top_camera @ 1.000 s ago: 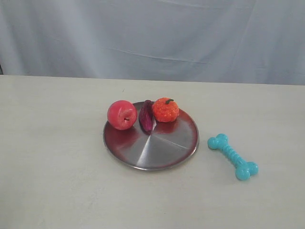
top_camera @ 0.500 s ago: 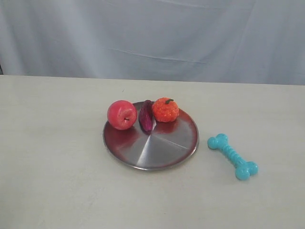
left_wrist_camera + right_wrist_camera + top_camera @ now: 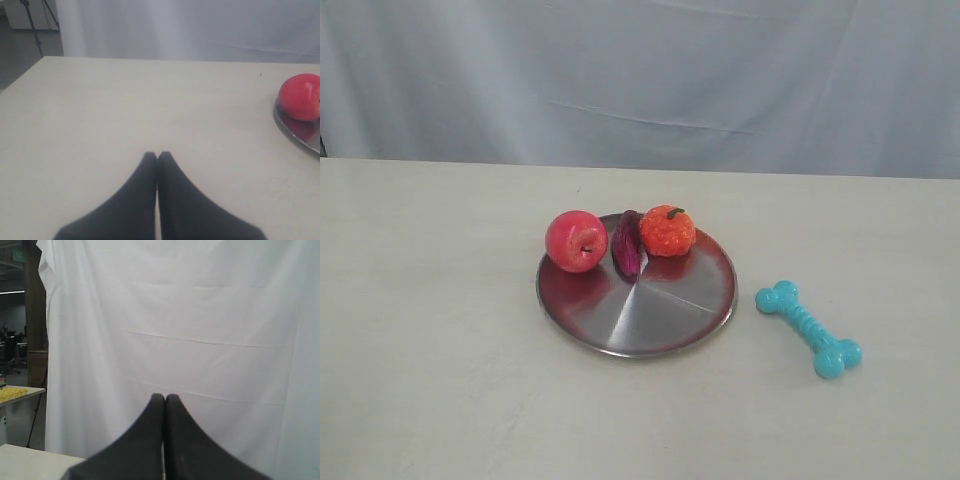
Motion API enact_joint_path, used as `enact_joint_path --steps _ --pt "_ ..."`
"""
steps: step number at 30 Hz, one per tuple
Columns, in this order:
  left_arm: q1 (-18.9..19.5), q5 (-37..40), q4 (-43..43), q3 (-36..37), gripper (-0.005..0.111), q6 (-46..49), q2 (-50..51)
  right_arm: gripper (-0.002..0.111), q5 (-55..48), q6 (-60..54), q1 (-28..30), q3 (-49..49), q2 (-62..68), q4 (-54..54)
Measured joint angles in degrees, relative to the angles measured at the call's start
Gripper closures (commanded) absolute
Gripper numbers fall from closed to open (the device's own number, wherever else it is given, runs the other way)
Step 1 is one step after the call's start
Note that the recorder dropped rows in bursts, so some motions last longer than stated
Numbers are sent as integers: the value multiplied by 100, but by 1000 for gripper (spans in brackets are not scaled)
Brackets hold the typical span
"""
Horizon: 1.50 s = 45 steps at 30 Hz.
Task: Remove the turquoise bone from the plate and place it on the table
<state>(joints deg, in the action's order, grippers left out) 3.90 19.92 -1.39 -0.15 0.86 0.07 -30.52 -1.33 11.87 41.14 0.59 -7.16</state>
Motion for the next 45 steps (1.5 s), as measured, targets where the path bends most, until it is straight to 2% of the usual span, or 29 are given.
enact_joint_path --steps 7,11,16,28,37,45 --pt "0 0 0 0 107 0 0 109 -3 0 76 0 -22 -4" --pt "0 0 0 0 107 0 0 109 134 0 710 -145 -49 158" --pt "0 0 0 0 107 0 0 109 733 0 809 -995 -37 198" --pt "0 0 0 0 107 0 0 109 2765 60 798 -3967 -27 208" --pt "0 0 0 0 107 0 0 109 2629 88 670 -4099 -27 208" --pt "0 0 0 0 107 0 0 109 1327 88 670 -4099 -27 208"
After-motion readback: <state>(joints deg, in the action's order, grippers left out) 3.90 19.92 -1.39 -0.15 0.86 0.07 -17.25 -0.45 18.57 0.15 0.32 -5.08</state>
